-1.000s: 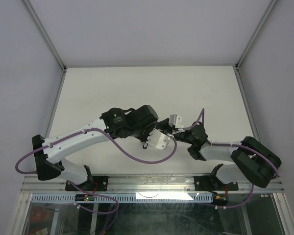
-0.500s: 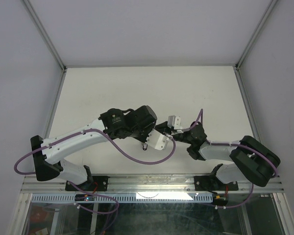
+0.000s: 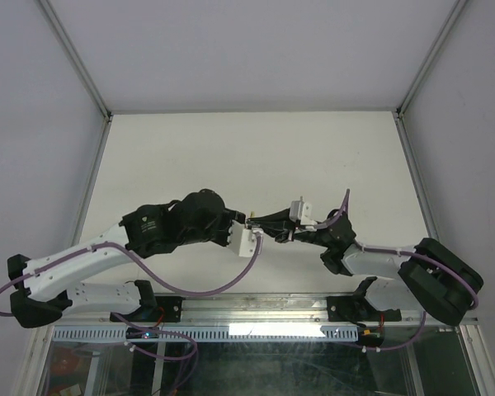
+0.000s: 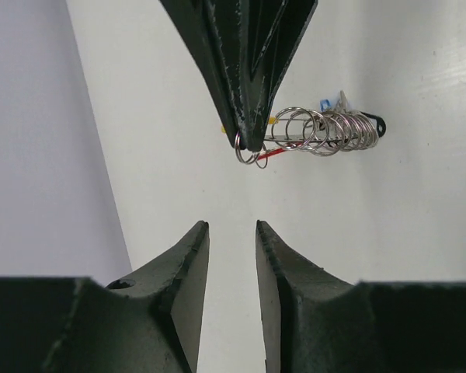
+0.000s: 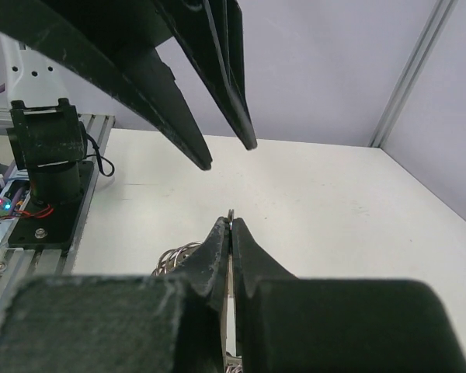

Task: Put the keys on the keyring

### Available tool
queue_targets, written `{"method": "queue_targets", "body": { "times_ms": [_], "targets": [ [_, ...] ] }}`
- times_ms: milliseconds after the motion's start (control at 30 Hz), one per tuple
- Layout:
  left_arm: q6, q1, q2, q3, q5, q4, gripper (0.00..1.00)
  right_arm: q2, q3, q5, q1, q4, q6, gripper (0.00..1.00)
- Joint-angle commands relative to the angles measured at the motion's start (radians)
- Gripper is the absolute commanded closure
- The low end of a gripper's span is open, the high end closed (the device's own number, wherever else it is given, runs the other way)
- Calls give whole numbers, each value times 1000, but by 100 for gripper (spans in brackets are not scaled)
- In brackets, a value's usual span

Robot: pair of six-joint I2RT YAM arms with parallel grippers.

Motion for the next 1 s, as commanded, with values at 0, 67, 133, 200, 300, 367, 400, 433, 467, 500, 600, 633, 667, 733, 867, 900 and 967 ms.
{"method": "queue_targets", "body": {
  "times_ms": [0,67,133,200,300,367,400,433,467,500,600,633,667,733,867,900,967],
  "targets": [
    [-94,-13,-143,-116,88,261,70,-57,-12,-4,-1,60,-19,100],
    [-130,-13,-205,-182,115,356,70,-71,-19,-1,-2,59,-18,100],
    [-182,-13,-260,-248,118,461,66,-84,-26,10,-1,56,-16,100],
    [-253,-13,-305,-316,108,571,59,-100,-35,21,-1,53,-13,100],
    [-363,-12,-347,-412,98,729,52,-123,-51,30,-1,55,-5,100],
    [-405,-13,-358,-461,125,803,51,-136,-58,34,-3,58,1,100],
    [-417,-13,-358,-482,139,836,52,-142,-61,34,-1,58,4,100],
    [-429,-13,-358,-503,145,869,52,-149,-63,34,-2,57,5,100],
    [-435,-13,-358,-521,146,895,54,-155,-65,33,-3,56,7,100],
    [-437,-12,-354,-532,145,910,56,-162,-66,30,-3,55,7,100],
    [-427,-13,-341,-549,148,926,66,-182,-71,17,-2,45,4,100],
    [-425,-13,-334,-553,150,926,68,-187,-72,14,-3,41,3,100],
    [-421,-12,-329,-555,152,926,69,-191,-73,13,-3,39,2,100],
    [-418,-13,-322,-559,160,926,69,-198,-76,10,-2,38,3,100],
    [-408,-12,-311,-564,160,920,70,-203,-74,4,-2,40,5,100],
    [-405,-11,-307,-563,156,916,71,-204,-72,1,-2,40,6,100],
    [-400,-12,-306,-563,150,906,72,-207,-71,-2,-2,40,7,100]
  ]
}}
